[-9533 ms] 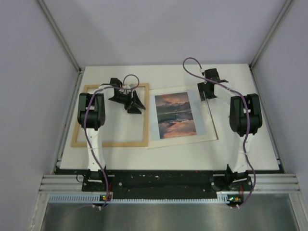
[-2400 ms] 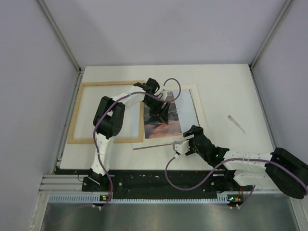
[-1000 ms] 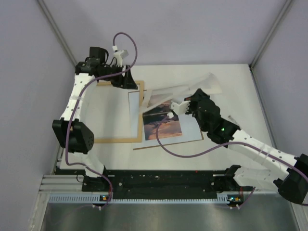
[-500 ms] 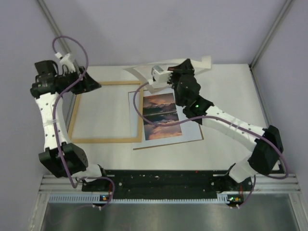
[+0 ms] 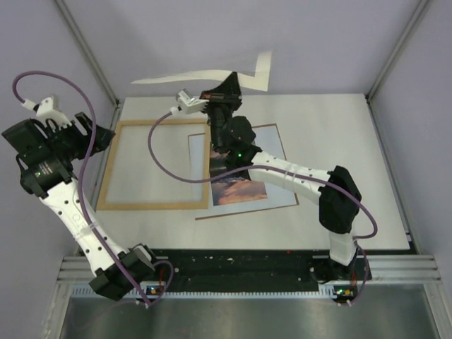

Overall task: Take the photo out of the frame
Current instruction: Place the photo frame item in the photo frame.

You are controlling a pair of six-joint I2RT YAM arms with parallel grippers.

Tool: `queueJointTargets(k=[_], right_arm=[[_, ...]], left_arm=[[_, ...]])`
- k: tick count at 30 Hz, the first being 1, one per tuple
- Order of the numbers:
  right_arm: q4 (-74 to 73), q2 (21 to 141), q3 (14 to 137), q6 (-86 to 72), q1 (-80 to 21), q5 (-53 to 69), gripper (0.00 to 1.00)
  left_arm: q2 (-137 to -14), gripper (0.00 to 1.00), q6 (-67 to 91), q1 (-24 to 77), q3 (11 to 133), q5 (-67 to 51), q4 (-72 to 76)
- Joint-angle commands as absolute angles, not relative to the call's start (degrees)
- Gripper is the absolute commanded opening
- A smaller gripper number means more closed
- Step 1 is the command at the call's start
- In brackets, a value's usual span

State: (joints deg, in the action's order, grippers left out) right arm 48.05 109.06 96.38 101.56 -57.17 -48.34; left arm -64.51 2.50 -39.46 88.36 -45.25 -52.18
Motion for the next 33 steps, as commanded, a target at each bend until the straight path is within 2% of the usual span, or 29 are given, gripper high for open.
queueJointTargets(k=[1, 6, 12, 17, 19, 20, 22, 23, 25, 27, 33], right_arm=[[50.90, 108.46, 92.31, 94.41, -61.52, -49.31, 0.00], [48.68, 113.89, 79.56, 83.33, -67.84, -47.64, 0.00], [52.65, 126.90, 74.36, 81.92, -73.64, -47.38, 0.00], [30.38, 125.07, 76.01, 63.58, -76.37, -43.43, 0.00], [25.16, 124.80, 77.60, 59.87, -76.46, -42.37, 0.02], [24.44, 124.80, 77.61, 59.68, -76.55, -42.02, 0.14], [22.95, 124.80, 77.61, 59.15, -76.73, -41.40, 0.54], [22.07, 124.46, 77.61, 58.72, -77.08, -40.96, 0.69], [19.53, 123.41, 77.87, 56.96, -77.43, -39.74, 0.88], [14.36, 121.56, 78.57, 54.77, -77.52, -38.07, 0.99], [-5.77, 108.82, 78.14, 45.80, -75.41, -28.14, 0.99]], left_arm=[[-64.25, 0.73, 5.27, -43.15, 86.05, -47.63, -48.08], [-63.37, 0.74, 9.31, -49.64, 85.52, -54.83, -44.66], [-64.77, 0.73, 19.66, -62.03, 87.01, -70.20, -36.93], [-62.59, 0.72, 32.06, -63.02, 81.49, -74.97, -20.59], [-61.88, 0.72, 32.70, -63.02, 80.77, -75.15, -19.86], [-61.61, 0.72, 32.35, -63.10, 80.77, -75.06, -20.04], [-61.09, 0.73, 32.17, -63.11, 80.25, -75.15, -20.13], [-60.91, 0.73, 32.17, -63.11, 79.81, -75.06, -20.04], [-60.65, 0.73, 32.08, -63.02, 79.28, -75.32, -20.04], [-60.56, 0.73, 31.47, -62.93, 78.93, -75.50, -20.21], [-60.03, 0.74, 22.97, -59.34, 80.59, -72.08, -27.05]])
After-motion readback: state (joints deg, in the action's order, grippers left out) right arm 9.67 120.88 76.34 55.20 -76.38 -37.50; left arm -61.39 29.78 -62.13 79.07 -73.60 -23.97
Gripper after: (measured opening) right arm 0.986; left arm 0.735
